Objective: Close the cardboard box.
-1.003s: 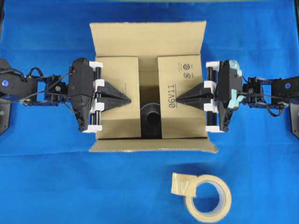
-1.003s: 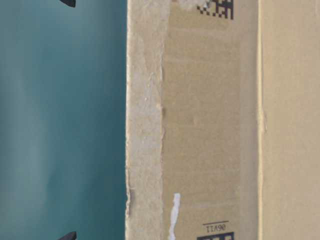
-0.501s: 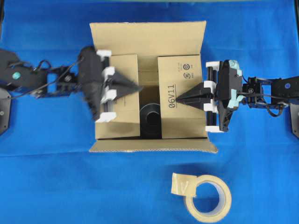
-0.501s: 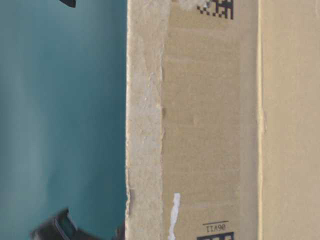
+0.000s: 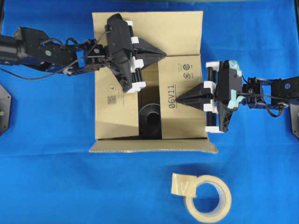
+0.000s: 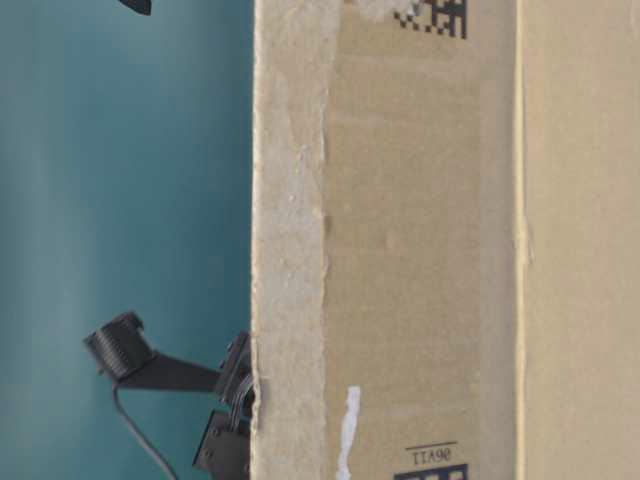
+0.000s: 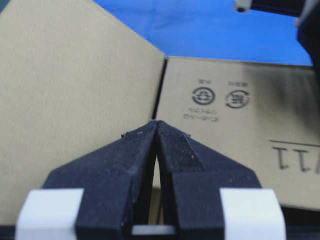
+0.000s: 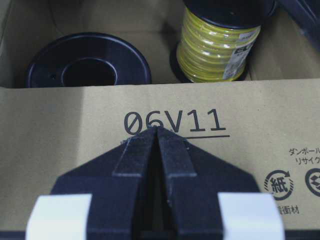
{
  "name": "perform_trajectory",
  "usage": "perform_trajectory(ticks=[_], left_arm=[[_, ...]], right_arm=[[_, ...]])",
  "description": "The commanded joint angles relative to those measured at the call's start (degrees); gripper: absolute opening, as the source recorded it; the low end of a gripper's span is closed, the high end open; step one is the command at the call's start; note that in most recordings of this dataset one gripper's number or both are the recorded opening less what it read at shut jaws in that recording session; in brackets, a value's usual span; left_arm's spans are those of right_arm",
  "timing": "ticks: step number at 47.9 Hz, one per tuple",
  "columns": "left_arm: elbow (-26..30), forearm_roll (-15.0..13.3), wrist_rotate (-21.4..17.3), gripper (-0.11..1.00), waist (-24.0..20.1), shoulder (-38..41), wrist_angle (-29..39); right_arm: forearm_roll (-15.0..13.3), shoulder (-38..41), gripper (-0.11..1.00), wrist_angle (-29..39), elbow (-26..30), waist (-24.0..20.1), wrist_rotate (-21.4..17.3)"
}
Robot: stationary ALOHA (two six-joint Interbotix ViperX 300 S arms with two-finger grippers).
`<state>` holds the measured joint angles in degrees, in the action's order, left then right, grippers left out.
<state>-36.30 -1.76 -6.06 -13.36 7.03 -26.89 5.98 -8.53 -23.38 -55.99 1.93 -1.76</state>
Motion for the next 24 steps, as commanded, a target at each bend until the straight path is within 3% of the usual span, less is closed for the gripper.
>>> perform_trajectory(ticks=[1, 24], left_arm=[[1.7, 0.1, -0.1, 0.00, -0.2, 0.5, -0.4], [1.8, 0.0, -0.2, 0.00, -1.2, 2.8, -1.1]], right_arm=[[0.2, -0.4, 0.00, -0.6, 1.0, 0.0, 0.1], [0.2, -0.4, 0.00, -0.7, 1.0, -1.0, 0.1]])
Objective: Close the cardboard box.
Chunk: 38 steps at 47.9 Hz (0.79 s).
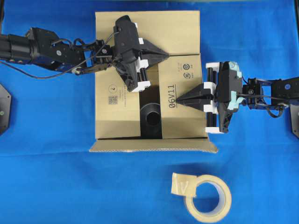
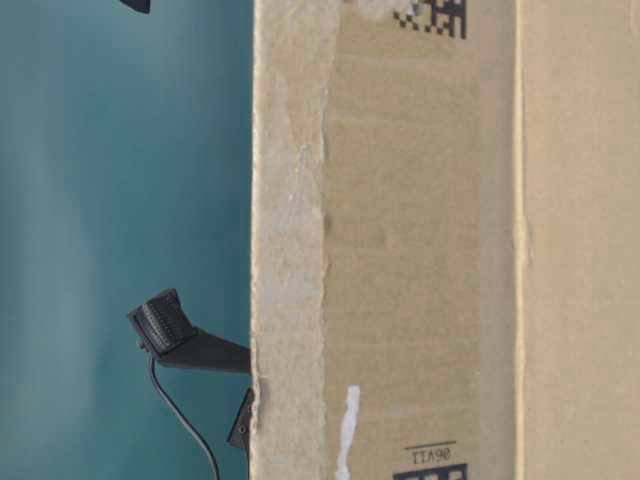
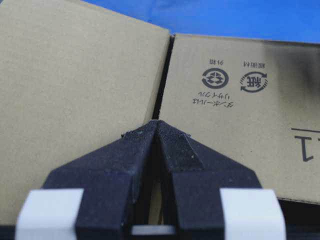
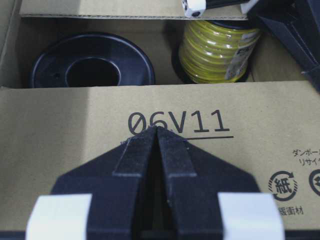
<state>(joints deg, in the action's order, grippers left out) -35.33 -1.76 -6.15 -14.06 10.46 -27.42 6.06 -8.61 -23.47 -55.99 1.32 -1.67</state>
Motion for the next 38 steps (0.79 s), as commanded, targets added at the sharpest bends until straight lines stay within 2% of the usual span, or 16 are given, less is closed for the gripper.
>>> perform_trajectory(ticks=[1, 18, 29, 38], left_arm=[[0.8, 0.0, -0.1, 0.00, -0.6, -0.6, -0.7], [0.6, 0.1, -0.1, 0.00, -0.6, -0.7, -0.7], [0.4, 0.0, -0.1, 0.00, -0.5, -0.7, -0.7], [0.4, 0.0, 0.0, 0.00, -0.5, -0.7, -0.7]], right_arm=[[0.1, -0.3, 0.00, -0.6, 1.0, -0.4, 0.0], [0.1, -1.9, 0.00, 0.3, 1.8, -1.1, 0.0], [-0.1, -8.4, 0.00, 2.1, 2.0, -2.7, 0.3], [-0.1, -16.3, 0.00, 5.1, 1.1, -6.6, 0.4]])
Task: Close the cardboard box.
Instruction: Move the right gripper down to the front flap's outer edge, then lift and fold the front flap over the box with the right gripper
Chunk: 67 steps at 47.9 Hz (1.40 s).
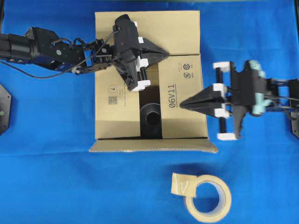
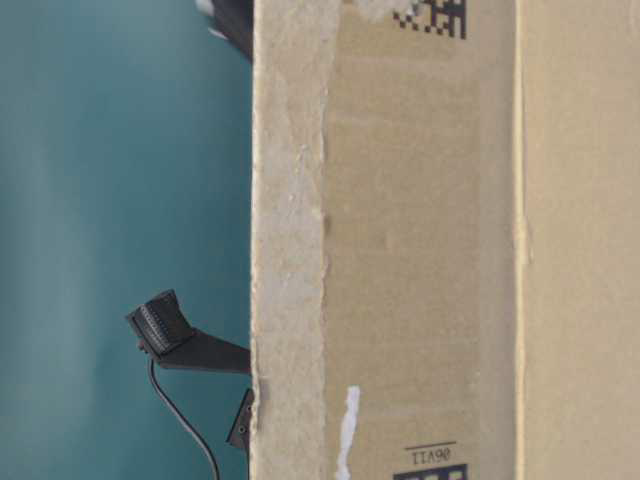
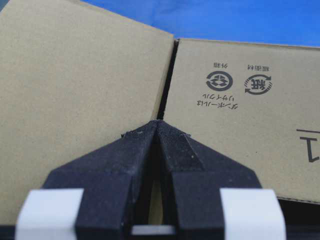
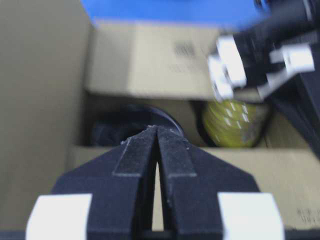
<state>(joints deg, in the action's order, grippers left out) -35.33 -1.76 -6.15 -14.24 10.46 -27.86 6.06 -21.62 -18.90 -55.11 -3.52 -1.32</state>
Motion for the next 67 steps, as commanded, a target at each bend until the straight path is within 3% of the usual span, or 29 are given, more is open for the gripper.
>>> perform_trajectory(ticks=[1, 13, 23, 30, 50, 67], left_arm=[[0.4, 0.0, 0.0, 0.00, -0.4, -0.6, -0.4], [0.4, 0.0, 0.0, 0.00, -0.4, -0.6, -0.3], [0.3, 0.0, 0.0, 0.00, -0.1, -0.6, -0.4], [0.1, 0.0, 0.0, 0.00, -0.1, -0.6, -0.4], [0.0, 0.0, 0.0, 0.00, -0.1, -0.7, -0.3], [-0.2, 0.0, 0.1, 0.00, 0.0, -0.8, -0.3]], right_arm=[[-0.1, -4.0, 0.00, 0.5, 0.3, -2.4, 0.1], [-0.6, -9.1, 0.00, -0.7, -1.4, -11.2, 0.2], [-1.3, -7.7, 0.00, -0.5, -1.8, -18.8, 0.4], [-1.1, -4.7, 0.00, -0.9, -2.9, -20.7, 0.2], [-0.4, -0.2, 0.00, -4.2, -4.1, -20.3, 0.3], [-0.7, -4.3, 0.00, -3.9, -5.8, -9.8, 0.4]])
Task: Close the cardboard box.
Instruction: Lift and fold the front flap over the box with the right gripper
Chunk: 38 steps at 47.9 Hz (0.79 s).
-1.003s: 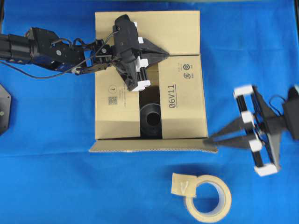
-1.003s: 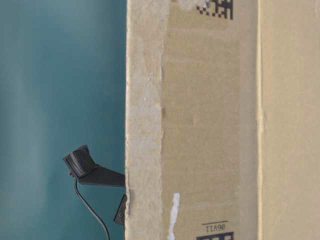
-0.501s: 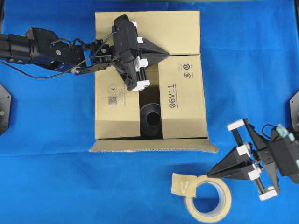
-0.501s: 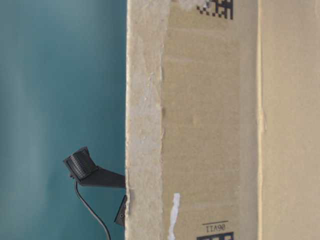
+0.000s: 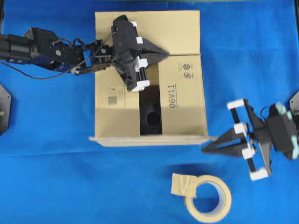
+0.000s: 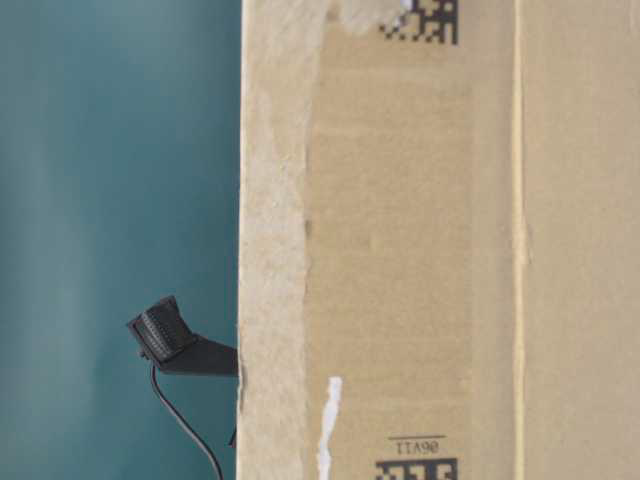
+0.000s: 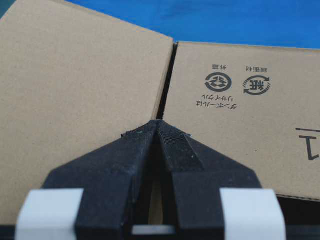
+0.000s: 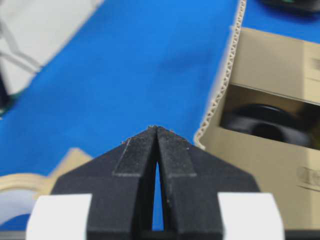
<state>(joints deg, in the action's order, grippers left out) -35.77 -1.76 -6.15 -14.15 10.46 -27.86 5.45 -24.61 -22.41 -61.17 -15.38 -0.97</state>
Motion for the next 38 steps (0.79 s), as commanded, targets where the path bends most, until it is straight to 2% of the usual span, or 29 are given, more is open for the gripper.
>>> perform_trajectory(ticks=[1, 12, 17, 24, 30, 38], left_arm=[[0.3, 0.0, 0.1, 0.00, -0.1, -0.8, -0.4], [0.4, 0.0, 0.1, 0.00, 0.0, -0.8, -0.6], [0.4, 0.0, 0.1, 0.00, 0.0, -0.8, -0.8], [0.4, -0.1, 0.2, 0.00, 0.0, -0.8, -0.8], [0.5, -0.1, 0.2, 0.00, 0.1, -0.8, -0.8], [0.5, -0.1, 0.4, 0.00, 0.1, -0.8, -0.7]], right_arm=[[-0.1, -1.5, 0.00, -0.4, 0.2, 2.6, 0.1], [0.2, -0.1, 0.00, 1.8, 0.0, 8.7, -0.1], [0.3, 1.6, 0.00, 2.4, 0.2, 10.1, -0.2], [0.3, 4.7, 0.00, 2.5, 0.1, 11.3, -0.5], [1.3, 7.5, 0.00, 2.6, 0.3, 11.9, -0.6], [1.8, 8.5, 0.00, 2.8, 0.4, 12.0, -0.6]])
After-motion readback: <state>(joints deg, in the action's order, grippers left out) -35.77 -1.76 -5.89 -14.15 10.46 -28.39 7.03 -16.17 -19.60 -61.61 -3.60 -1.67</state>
